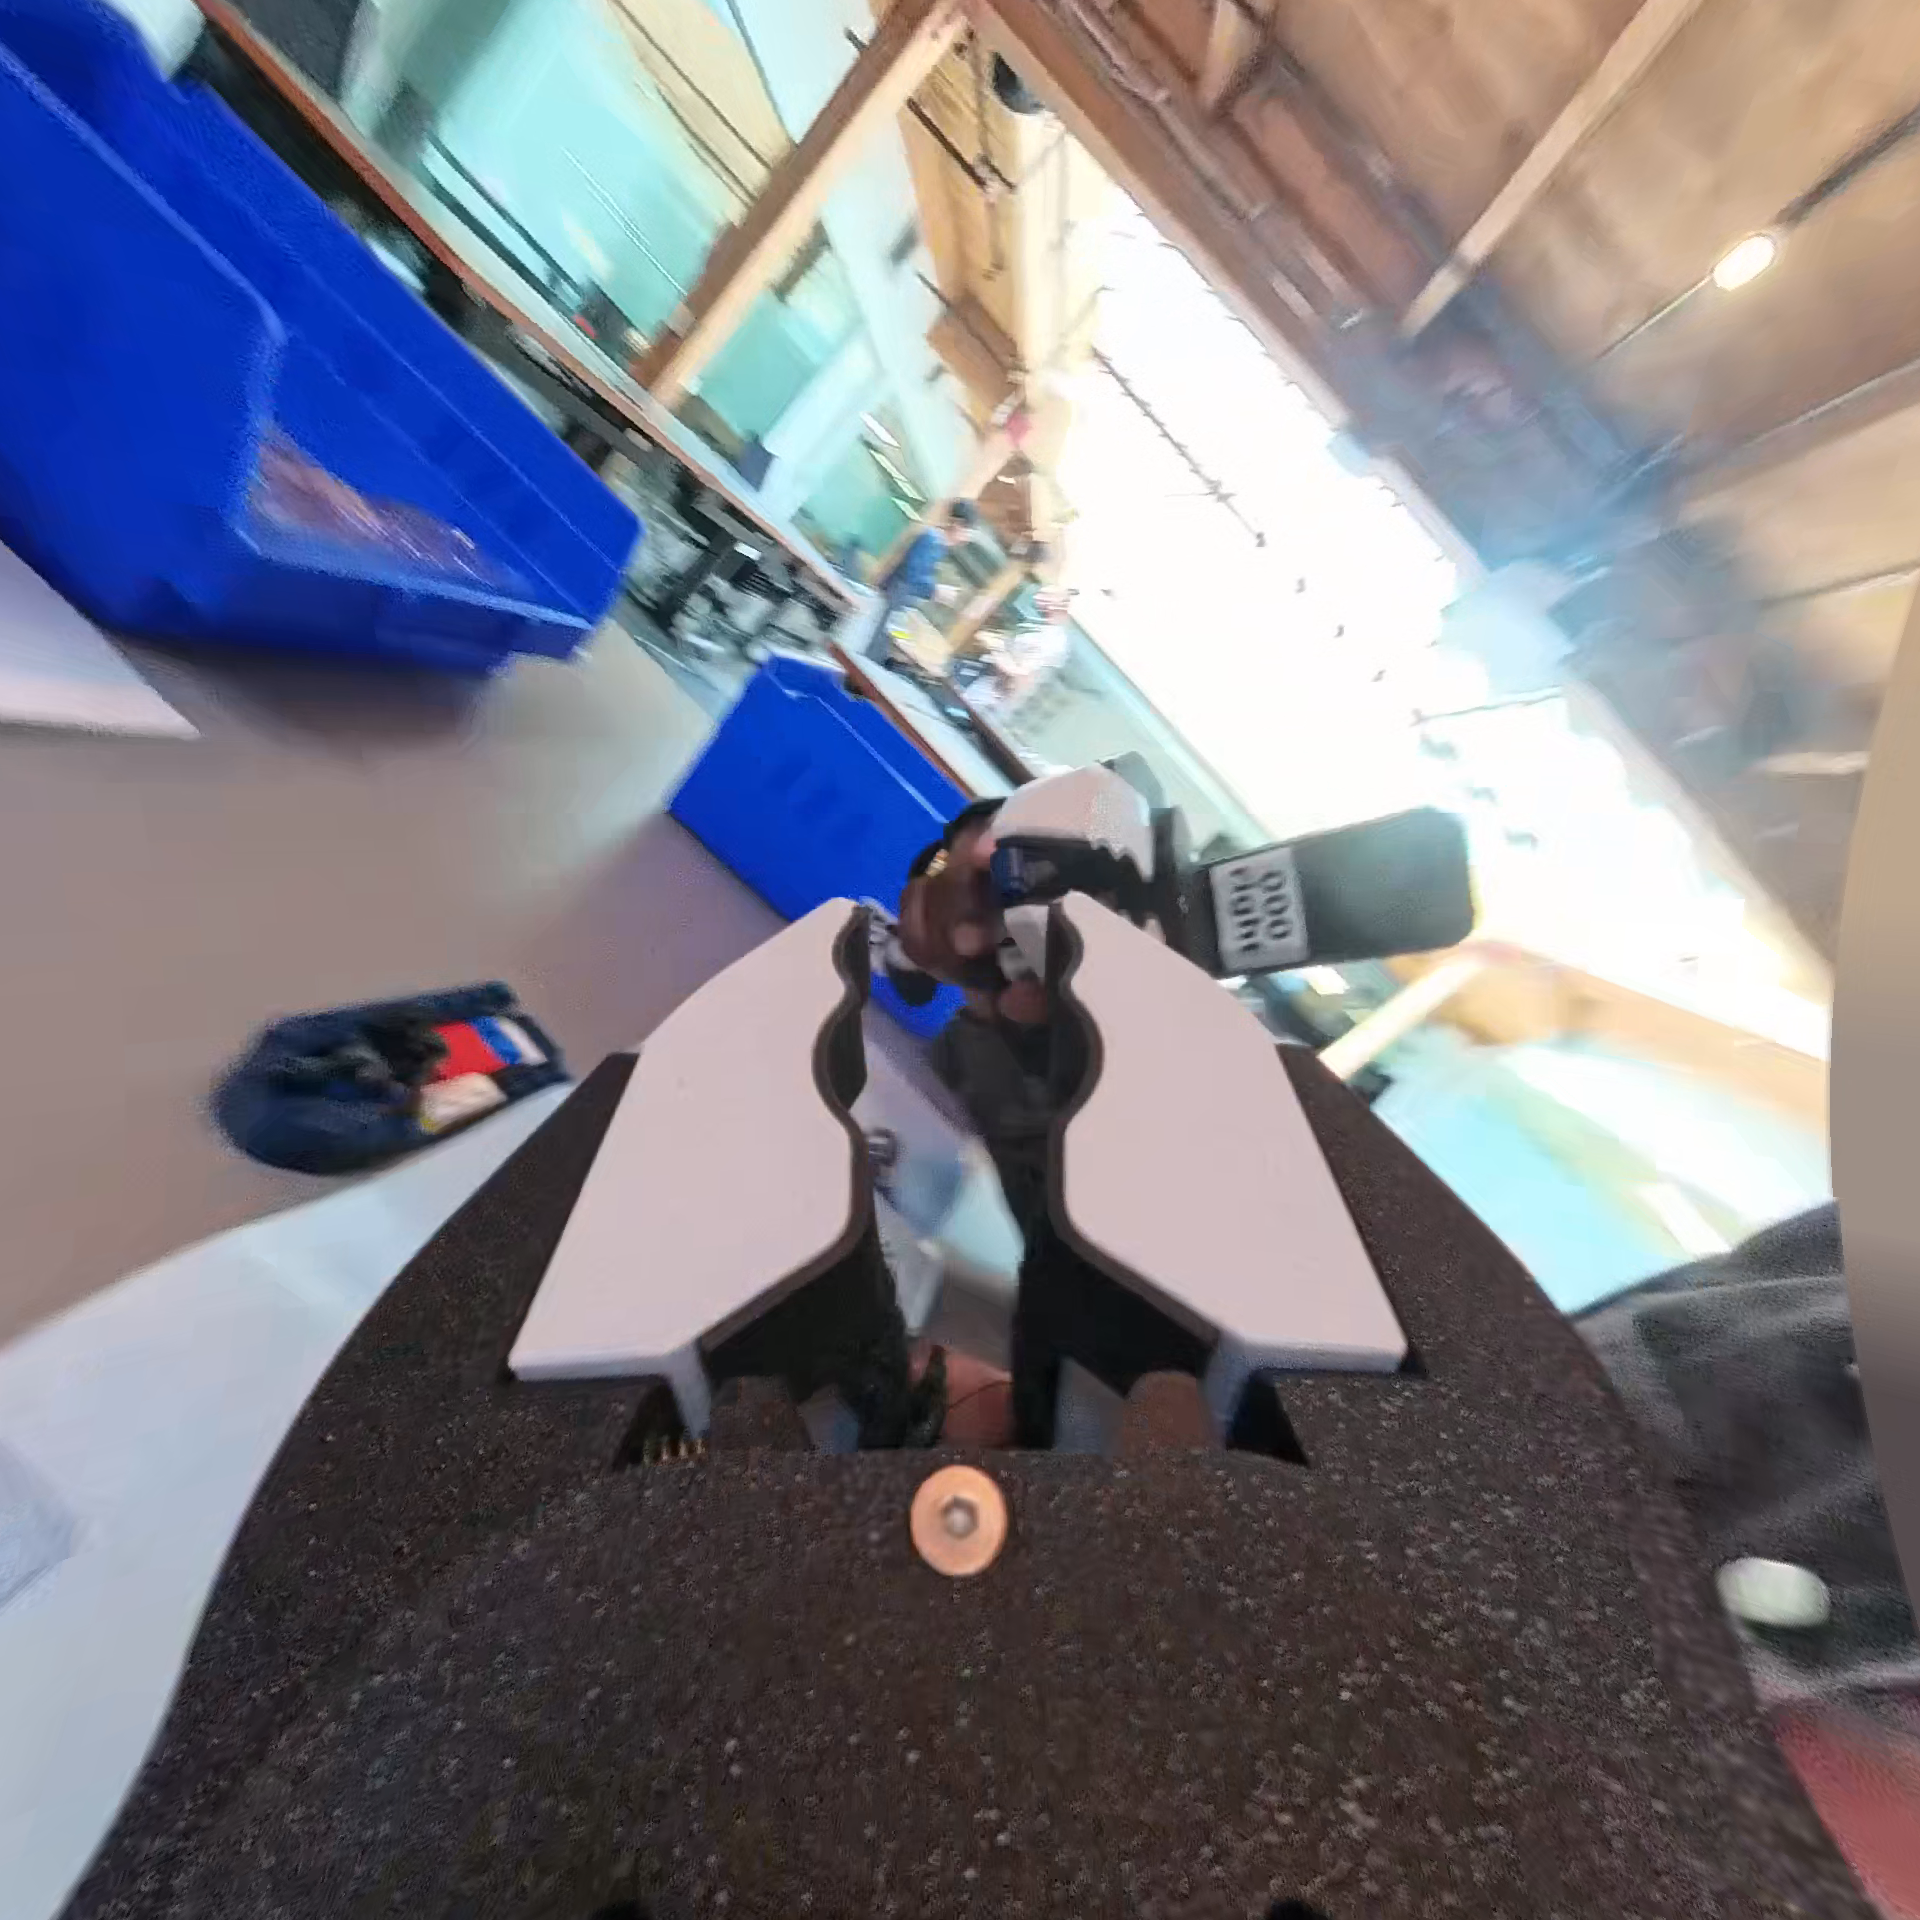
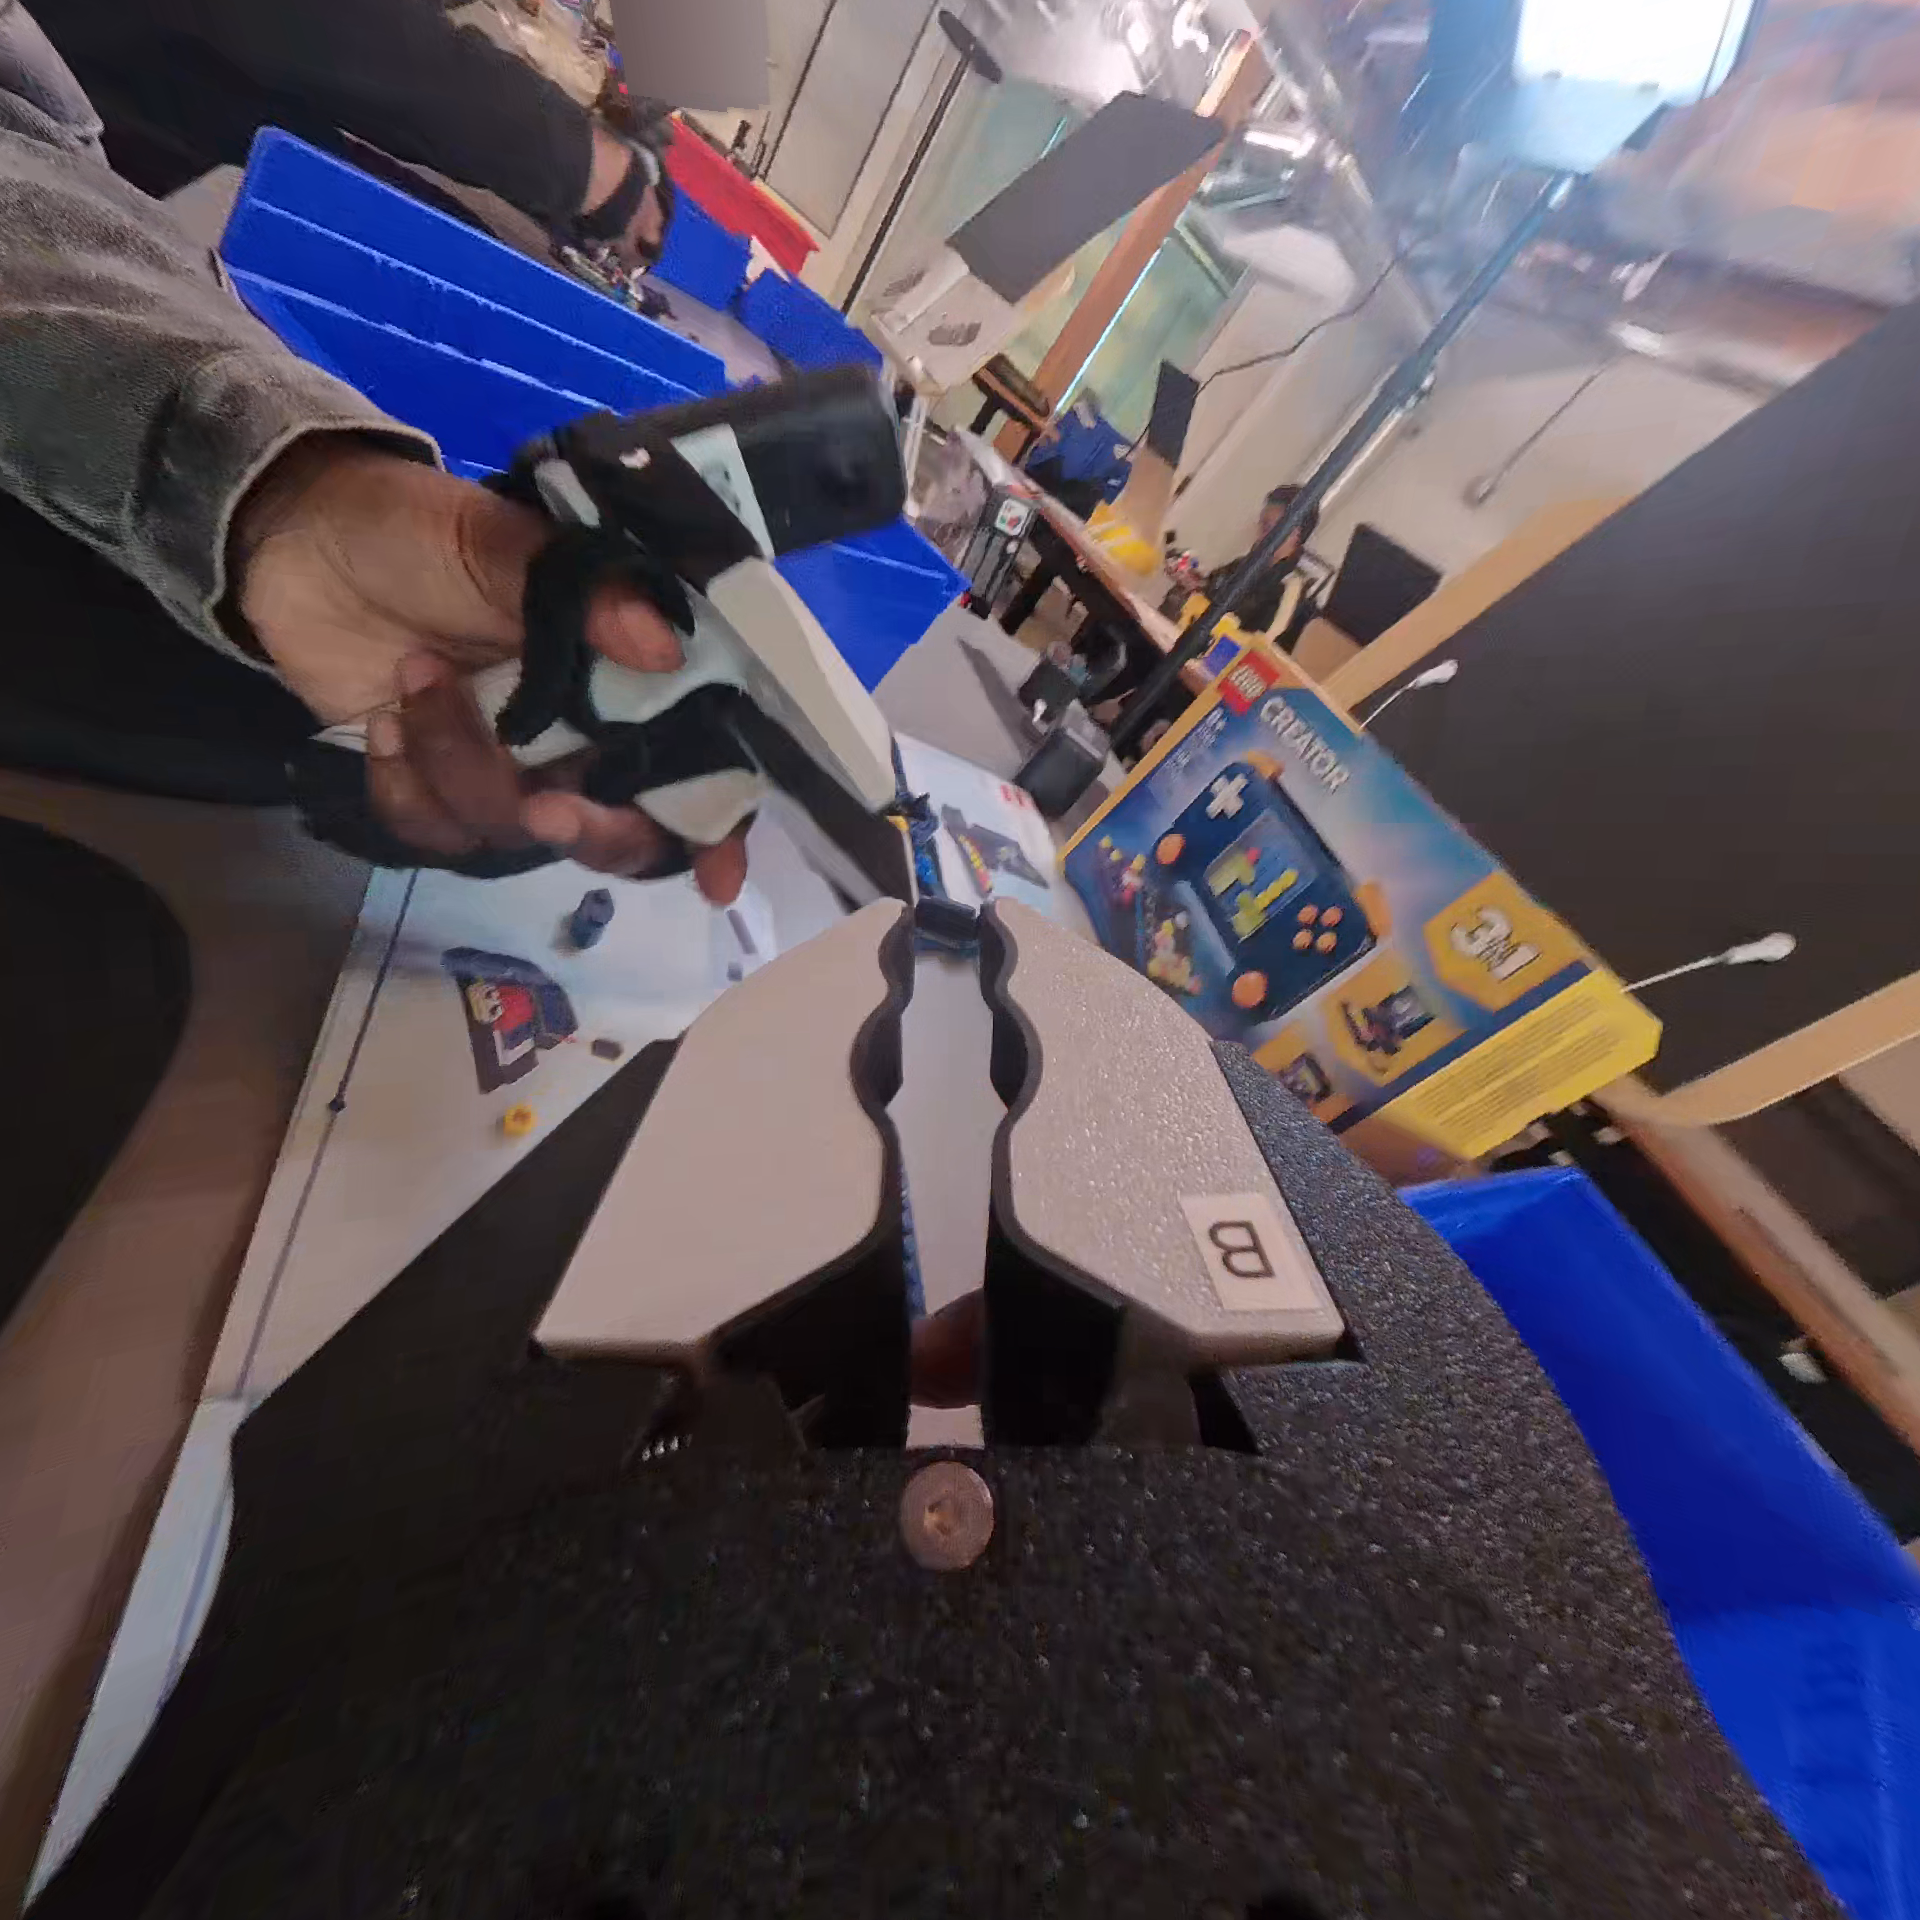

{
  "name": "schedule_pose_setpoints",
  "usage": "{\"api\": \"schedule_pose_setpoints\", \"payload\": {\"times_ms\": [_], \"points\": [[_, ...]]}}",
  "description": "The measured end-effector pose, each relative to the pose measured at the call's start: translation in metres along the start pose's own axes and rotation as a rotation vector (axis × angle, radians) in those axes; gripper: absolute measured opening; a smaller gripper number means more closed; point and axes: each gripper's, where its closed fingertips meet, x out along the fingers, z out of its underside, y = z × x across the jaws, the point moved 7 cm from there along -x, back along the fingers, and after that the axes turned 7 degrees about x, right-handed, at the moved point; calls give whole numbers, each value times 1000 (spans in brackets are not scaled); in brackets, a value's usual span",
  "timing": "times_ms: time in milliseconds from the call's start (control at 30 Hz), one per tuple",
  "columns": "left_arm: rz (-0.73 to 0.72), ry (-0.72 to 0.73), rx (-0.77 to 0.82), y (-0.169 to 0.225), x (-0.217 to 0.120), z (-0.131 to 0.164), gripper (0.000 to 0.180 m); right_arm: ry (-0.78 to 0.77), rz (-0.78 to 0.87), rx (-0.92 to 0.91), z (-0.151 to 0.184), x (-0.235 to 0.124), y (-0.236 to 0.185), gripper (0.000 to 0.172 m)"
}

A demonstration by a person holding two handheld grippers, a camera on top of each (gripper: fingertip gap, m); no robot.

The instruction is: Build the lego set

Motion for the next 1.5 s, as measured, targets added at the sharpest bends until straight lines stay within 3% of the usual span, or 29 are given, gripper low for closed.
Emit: {"api": "schedule_pose_setpoints", "payload": {"times_ms": [167, 600, 733, 867, 1000, 1500], "points": [[197, -19, -179, 0, 5, 7, 28, -9, -9, -50, -3, 8, -8, 11], [289, -44, -191, 2, 3, 9, 7, 13, -46, -67, -10, 12, -17, 11], [403, -124, -128, 10, 1, 9, 7, 92, -184, 115, -13, 6, -18, 12], [610, -279, -218, 22, -2, 16, 7, 194, -375, 284, -17, -4, -21, 10], [631, -317, -231, 24, -2, 21, 7, 166, -472, 280, -18, -2, -31, 8], [680, -390, -316, 25, -2, 28, 7, 190, -533, 288, -22, -3, -38, 8]]}}
